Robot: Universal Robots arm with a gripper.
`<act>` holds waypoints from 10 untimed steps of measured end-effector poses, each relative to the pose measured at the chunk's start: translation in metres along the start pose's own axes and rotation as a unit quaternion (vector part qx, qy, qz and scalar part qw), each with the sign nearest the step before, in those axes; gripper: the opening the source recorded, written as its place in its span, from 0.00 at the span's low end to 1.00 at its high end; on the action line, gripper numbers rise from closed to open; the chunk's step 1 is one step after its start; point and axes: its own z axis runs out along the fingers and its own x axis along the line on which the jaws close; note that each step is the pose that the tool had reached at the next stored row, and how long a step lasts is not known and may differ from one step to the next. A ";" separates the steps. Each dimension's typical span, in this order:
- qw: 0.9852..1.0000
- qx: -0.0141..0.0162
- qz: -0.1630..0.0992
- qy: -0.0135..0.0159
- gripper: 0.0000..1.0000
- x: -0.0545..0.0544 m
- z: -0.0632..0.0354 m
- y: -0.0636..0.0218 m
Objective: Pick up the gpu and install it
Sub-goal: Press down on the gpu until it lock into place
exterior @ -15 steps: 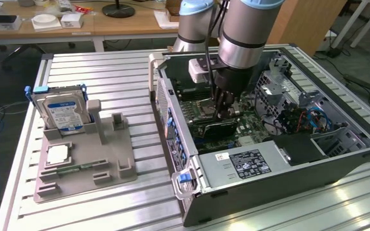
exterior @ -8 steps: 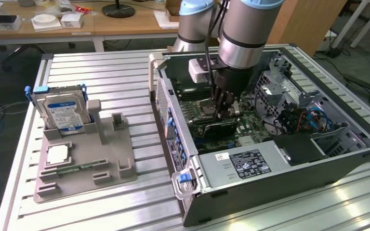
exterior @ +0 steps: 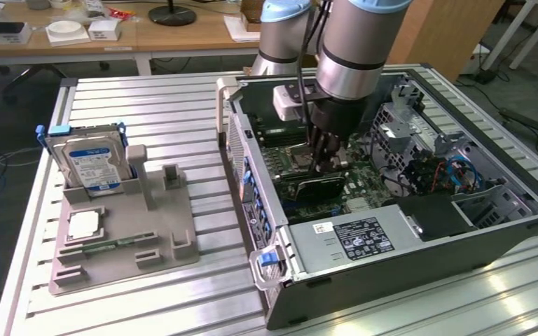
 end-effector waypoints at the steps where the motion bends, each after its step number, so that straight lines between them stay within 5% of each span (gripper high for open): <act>1: 1.000 0.000 0.000 0.000 0.10 0.000 0.0000 0.0025; 4: 1.000 0.000 0.000 0.000 0.10 0.000 -0.0001 0.0097; 7: 1.000 -0.005 0.000 0.002 0.10 0.000 -0.0002 0.0109; 9: 1.000 -0.016 0.000 0.003 0.10 0.000 -0.0002 0.0110; 10: 1.000 -0.025 0.001 0.004 0.10 0.000 -0.0002 0.0110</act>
